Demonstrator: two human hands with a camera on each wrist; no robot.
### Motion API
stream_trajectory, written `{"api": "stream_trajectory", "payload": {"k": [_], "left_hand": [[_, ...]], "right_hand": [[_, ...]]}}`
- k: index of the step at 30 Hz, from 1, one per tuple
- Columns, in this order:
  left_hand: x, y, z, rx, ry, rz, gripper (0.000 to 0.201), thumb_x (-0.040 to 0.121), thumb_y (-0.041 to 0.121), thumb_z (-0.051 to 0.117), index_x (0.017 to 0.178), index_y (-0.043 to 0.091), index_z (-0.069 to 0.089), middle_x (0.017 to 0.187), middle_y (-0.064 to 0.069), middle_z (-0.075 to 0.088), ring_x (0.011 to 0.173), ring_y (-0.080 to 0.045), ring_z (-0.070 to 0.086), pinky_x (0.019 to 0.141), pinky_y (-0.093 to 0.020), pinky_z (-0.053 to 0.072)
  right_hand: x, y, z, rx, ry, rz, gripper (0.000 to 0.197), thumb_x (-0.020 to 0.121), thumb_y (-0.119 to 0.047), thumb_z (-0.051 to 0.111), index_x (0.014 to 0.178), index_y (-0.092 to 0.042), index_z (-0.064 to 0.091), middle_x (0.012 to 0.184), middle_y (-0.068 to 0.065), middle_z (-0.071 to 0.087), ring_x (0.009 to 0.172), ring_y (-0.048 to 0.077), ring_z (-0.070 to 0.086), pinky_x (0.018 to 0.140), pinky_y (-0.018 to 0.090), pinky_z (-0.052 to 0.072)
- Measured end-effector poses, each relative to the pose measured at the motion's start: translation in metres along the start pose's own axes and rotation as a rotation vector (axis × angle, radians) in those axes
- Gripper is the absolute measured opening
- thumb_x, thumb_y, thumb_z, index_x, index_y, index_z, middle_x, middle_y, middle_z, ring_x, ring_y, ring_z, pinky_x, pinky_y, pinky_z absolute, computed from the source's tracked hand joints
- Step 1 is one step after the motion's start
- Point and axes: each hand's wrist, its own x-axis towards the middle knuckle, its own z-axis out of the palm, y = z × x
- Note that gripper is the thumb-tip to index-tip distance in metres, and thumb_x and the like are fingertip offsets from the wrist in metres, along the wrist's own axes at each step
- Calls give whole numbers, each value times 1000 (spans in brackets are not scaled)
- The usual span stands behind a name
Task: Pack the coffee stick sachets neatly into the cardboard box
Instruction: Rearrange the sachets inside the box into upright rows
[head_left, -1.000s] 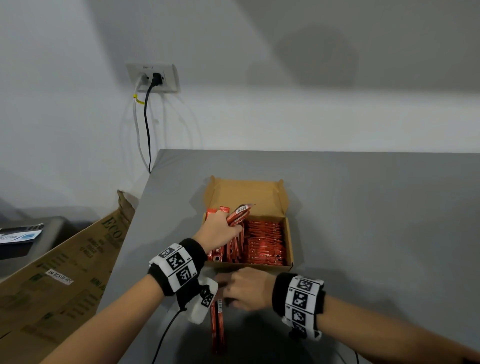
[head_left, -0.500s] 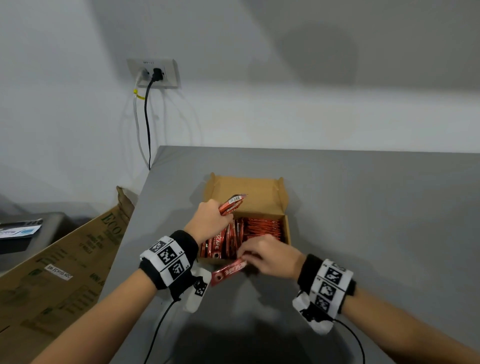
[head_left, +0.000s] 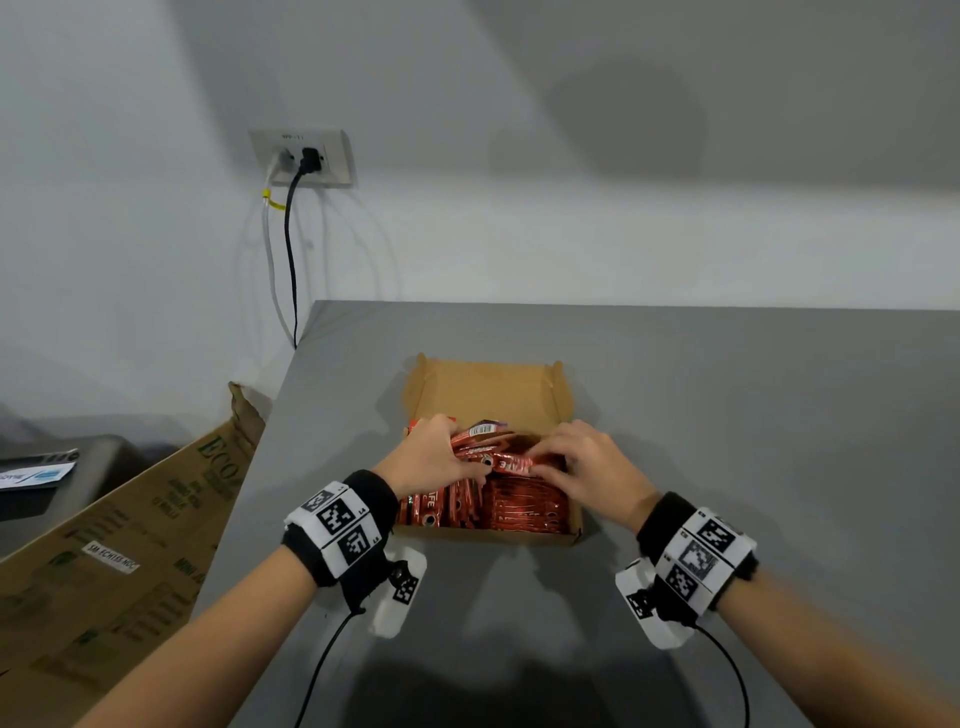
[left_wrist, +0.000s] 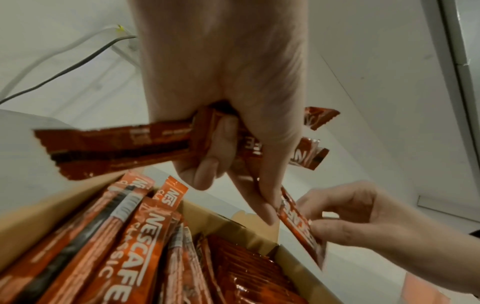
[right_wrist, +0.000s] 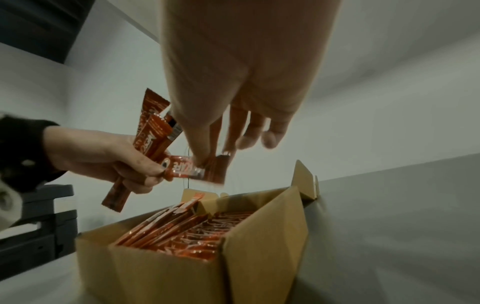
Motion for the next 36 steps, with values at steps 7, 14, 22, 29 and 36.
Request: {"api": "stream_trajectory", "payload": {"k": [7, 14, 22, 29, 36], "left_hand": [[1, 12, 9, 52, 123, 134, 9, 80, 20, 72, 74, 19, 66, 66, 3, 64, 52, -8, 55, 48, -16, 42], [3, 14, 20, 17, 202, 179, 18, 82, 23, 71, 99, 17, 70, 80, 5, 70, 65, -2, 62, 59, -17, 50], [5, 0, 26, 232, -69, 94, 11, 82, 22, 71, 89, 14, 72, 73, 5, 66, 53, -2, 53, 52, -14, 39], [7, -5, 37, 254, -80, 111, 10, 81, 16, 71, 88, 9, 72, 75, 2, 67, 53, -2, 54, 50, -8, 40], [10, -6, 40, 365, -30, 132, 15, 83, 21, 67, 93, 11, 71, 87, -2, 71, 72, -11, 65, 71, -22, 54]], "right_hand": [[5, -12, 7, 156, 147, -34, 15, 84, -13, 67, 96, -4, 66, 76, -21, 47, 72, -11, 53, 67, 1, 39], [2, -26, -1, 759, 292, 190, 41, 89, 3, 54, 101, -33, 37, 81, 4, 65, 68, 16, 70, 64, 24, 57], [-14, 0, 1, 115, 25, 67, 8, 78, -18, 73, 86, -18, 74, 90, -4, 67, 83, 4, 51, 75, 6, 34], [-16, 2, -2, -13, -177, 171, 11, 83, -20, 68, 91, -14, 72, 85, -5, 70, 66, -2, 51, 64, 10, 37], [-6, -8, 11, -178, -278, 111, 31, 86, -37, 62, 108, -14, 62, 108, 2, 58, 103, 17, 50, 86, 28, 42]]}}
